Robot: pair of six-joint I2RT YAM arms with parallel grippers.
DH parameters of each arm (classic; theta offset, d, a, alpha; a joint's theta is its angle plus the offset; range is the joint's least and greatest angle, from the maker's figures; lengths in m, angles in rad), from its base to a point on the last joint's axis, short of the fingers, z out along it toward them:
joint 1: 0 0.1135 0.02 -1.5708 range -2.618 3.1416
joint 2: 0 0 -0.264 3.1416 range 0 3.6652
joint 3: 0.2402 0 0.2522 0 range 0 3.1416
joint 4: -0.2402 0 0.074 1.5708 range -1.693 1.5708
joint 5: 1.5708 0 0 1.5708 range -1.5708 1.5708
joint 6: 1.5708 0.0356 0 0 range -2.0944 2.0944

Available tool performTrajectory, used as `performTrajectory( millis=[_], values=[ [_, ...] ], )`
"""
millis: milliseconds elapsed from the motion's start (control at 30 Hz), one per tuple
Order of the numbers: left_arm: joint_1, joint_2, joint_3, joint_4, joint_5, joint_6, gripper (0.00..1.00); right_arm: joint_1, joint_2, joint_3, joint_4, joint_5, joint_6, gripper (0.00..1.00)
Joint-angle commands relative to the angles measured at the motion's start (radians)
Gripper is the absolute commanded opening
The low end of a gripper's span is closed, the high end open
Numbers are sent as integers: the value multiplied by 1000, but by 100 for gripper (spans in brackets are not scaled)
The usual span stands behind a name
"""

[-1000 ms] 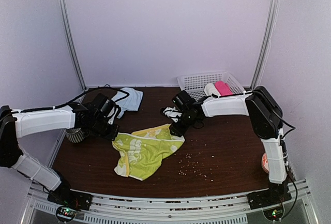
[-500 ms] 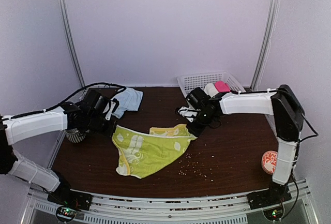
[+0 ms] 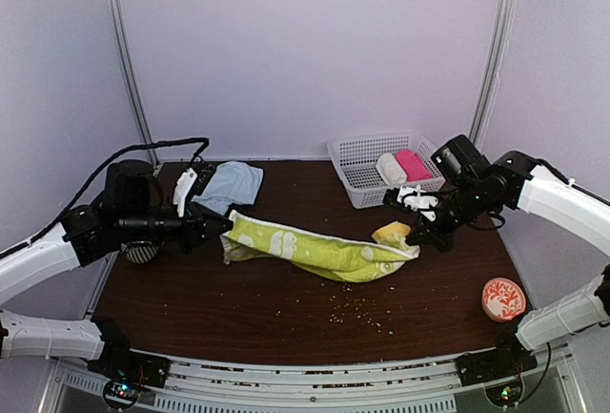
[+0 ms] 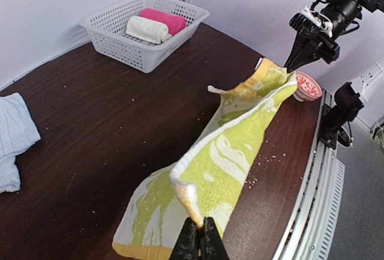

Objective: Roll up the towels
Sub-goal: Place the towel at the center of the board, then pick up the towel from the center of the board.

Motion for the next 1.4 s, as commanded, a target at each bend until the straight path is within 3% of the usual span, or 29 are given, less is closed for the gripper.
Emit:
performTrajectory(
  millis=[0,133,233,333,433,700,833,1033,1133,1367],
  values=[
    [-4,-37,-17,31,63,-17,0,-10,25,-17,-204,-80,-131,0],
    [-1,81,46,25,-202,-52,0,-18,149,40,-178,78,-32,0],
    [23,306,119,39,-318,-91,0,-93,308,105,-109,126,66,25],
    [44,511,207,4,-367,-153,0,-201,446,182,-73,53,129,37],
    [46,604,240,-1,-378,-182,0,-279,464,192,-37,-8,125,39],
    [46,616,195,34,-389,-190,0,-301,210,-88,72,-103,-130,34],
    [45,626,195,35,-379,-185,0,-243,133,-186,58,-163,-230,41],
    [46,626,191,39,-392,-177,0,-82,96,-347,261,20,-98,59],
    [46,634,195,34,-390,-168,0,-54,125,-364,322,30,-21,67],
    [45,625,182,42,-381,-178,0,-25,221,-324,391,3,51,74]
  ],
)
